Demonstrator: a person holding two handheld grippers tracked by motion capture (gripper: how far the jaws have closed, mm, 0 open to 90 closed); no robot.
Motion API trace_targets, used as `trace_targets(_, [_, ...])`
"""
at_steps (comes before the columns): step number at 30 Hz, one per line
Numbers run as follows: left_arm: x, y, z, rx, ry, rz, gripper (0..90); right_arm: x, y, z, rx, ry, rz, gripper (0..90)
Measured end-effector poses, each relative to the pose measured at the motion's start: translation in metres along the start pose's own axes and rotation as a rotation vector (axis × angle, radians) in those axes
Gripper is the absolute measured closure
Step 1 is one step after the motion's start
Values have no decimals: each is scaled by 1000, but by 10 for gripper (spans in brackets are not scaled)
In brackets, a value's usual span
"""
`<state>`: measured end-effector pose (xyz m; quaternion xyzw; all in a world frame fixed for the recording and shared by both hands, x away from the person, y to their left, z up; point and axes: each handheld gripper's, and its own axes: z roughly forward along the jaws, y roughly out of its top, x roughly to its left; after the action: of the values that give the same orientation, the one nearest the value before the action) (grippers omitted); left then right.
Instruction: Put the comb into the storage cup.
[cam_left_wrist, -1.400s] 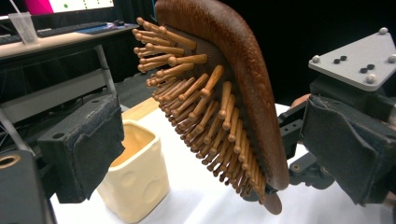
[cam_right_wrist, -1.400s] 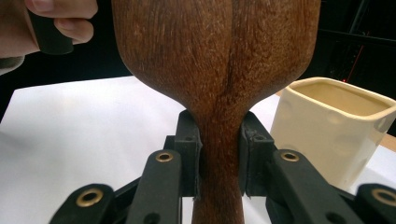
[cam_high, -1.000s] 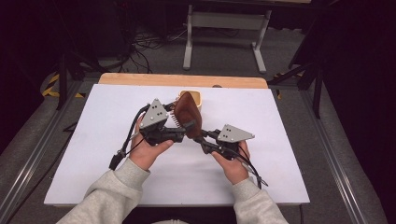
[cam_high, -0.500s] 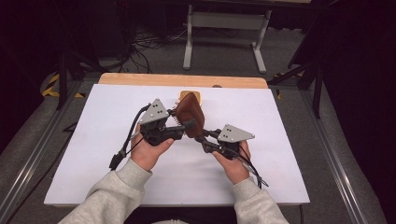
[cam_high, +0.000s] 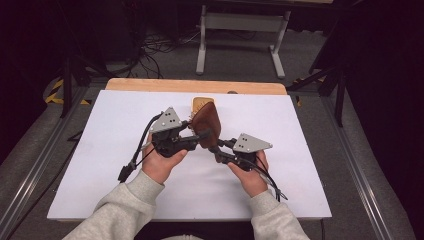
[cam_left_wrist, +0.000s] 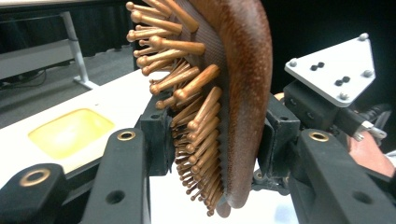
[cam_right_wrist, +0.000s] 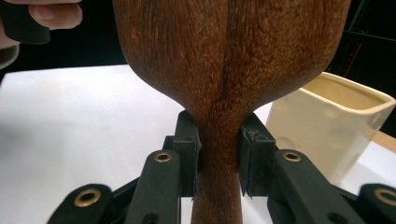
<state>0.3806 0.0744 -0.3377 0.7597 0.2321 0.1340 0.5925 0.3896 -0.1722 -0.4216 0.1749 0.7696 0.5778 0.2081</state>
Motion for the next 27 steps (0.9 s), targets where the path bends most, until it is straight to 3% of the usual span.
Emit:
trace_targets(3, [-1,4,0,7,-3,15,564,0,1,-1,1,-4,5,686])
trace_targets(10, [-1,14,-5,9,15,32,571,-3,6,-9,-25,-26,37,455])
trace_targets(11, [-1,14,-5,9,15,32,572,-3,6,-9,-25,-26,37,455])
trace_targets(12, [1,16,-6,8,18,31,572,-5,7,-11,-23,-28,50,406])
trace_targets(13, [3,18,-8,7,26,28,573,-9,8,-17,-11,-31,52,300])
trace_targets(17, [6,22,-9,4,39,32,576,-12,10,-24,0,-50,43,278])
trace_targets(20, [9,27,-11,2,50,42,581,-13,12,-35,-18,-57,68,229])
trace_targets(27, [15,44,-13,-9,83,66,586,-14,12,-53,-29,-74,85,208])
